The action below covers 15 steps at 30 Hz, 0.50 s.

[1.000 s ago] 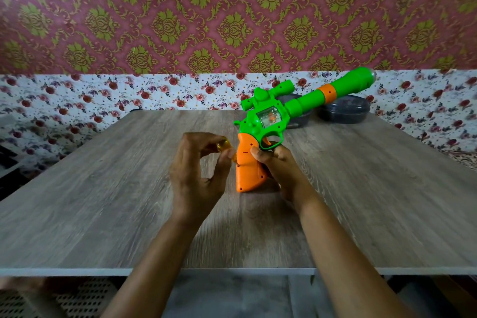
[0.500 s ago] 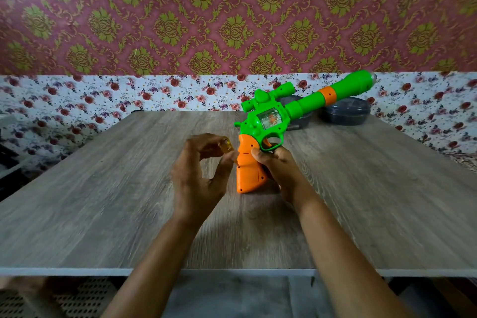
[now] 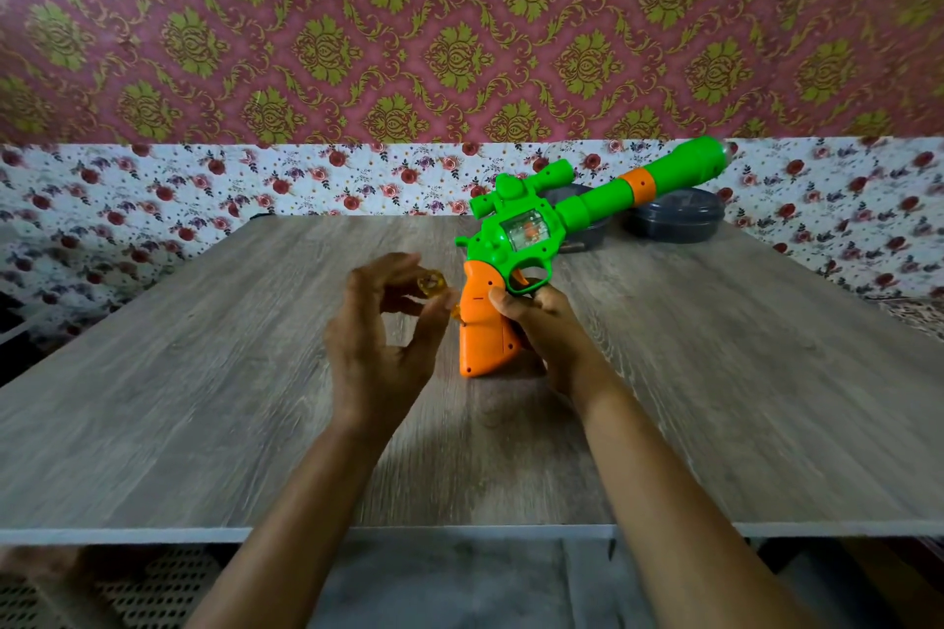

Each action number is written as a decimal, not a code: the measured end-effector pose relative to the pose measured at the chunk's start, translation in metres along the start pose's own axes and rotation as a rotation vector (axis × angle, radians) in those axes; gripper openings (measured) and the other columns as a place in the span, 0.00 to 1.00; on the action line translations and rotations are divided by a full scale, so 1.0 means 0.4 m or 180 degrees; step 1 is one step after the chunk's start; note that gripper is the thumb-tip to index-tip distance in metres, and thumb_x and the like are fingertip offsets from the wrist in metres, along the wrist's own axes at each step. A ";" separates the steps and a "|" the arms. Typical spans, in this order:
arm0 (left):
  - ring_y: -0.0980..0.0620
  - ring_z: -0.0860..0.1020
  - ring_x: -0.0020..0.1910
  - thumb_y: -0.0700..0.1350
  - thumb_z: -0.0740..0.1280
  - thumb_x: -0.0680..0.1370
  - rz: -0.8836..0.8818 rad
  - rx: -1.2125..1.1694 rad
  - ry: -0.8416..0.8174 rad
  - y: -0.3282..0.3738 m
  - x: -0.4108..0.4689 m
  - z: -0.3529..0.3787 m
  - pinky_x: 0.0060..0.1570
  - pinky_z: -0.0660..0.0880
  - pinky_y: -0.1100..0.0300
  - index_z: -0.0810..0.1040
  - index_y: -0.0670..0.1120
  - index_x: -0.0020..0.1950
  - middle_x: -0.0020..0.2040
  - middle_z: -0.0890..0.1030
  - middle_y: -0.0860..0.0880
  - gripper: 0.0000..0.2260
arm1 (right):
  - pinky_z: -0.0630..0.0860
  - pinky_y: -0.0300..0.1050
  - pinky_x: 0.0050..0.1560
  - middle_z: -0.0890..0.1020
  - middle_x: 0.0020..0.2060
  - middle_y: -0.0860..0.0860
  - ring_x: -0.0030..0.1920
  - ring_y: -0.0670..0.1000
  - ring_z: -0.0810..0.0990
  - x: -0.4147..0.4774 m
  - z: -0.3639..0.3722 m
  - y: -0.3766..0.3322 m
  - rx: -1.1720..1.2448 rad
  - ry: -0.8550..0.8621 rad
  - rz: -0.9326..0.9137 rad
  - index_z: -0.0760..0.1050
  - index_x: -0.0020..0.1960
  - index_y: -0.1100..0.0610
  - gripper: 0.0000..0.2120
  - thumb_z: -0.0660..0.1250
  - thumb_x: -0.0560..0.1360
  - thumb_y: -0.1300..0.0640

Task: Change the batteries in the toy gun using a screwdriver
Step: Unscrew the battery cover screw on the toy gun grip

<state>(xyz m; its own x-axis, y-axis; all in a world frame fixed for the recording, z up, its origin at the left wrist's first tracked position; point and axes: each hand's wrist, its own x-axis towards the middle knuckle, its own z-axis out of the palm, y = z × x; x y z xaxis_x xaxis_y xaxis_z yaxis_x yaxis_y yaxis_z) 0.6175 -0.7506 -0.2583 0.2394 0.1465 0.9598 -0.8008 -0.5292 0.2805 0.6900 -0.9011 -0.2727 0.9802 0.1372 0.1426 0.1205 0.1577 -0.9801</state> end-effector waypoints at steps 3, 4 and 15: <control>0.58 0.75 0.36 0.50 0.69 0.74 0.0104 0.0108 -0.0069 -0.003 0.001 -0.003 0.36 0.73 0.67 0.71 0.46 0.49 0.39 0.76 0.47 0.11 | 0.77 0.52 0.54 0.81 0.55 0.56 0.54 0.54 0.80 0.000 0.000 0.001 -0.0043 0.0004 0.0042 0.74 0.60 0.56 0.13 0.65 0.75 0.59; 0.57 0.74 0.35 0.49 0.70 0.74 0.0133 0.0110 -0.0078 -0.003 0.002 -0.003 0.35 0.72 0.67 0.71 0.46 0.48 0.40 0.75 0.47 0.11 | 0.78 0.51 0.53 0.81 0.54 0.55 0.53 0.53 0.80 0.000 0.000 -0.001 -0.0046 -0.0009 0.0036 0.74 0.60 0.56 0.13 0.65 0.75 0.59; 0.62 0.76 0.38 0.47 0.68 0.75 -0.0029 0.0179 -0.0160 -0.003 0.005 -0.004 0.35 0.74 0.68 0.72 0.47 0.53 0.46 0.75 0.46 0.10 | 0.78 0.46 0.49 0.80 0.51 0.53 0.49 0.48 0.80 -0.009 -0.003 -0.008 -0.0080 -0.0075 0.0007 0.74 0.56 0.54 0.10 0.64 0.76 0.60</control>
<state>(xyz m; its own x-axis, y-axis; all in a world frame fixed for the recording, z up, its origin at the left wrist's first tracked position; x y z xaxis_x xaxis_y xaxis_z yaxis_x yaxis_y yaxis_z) 0.6182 -0.7483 -0.2566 0.2748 0.1102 0.9552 -0.7667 -0.5744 0.2868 0.6863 -0.9031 -0.2701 0.9765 0.1607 0.1435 0.1227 0.1329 -0.9835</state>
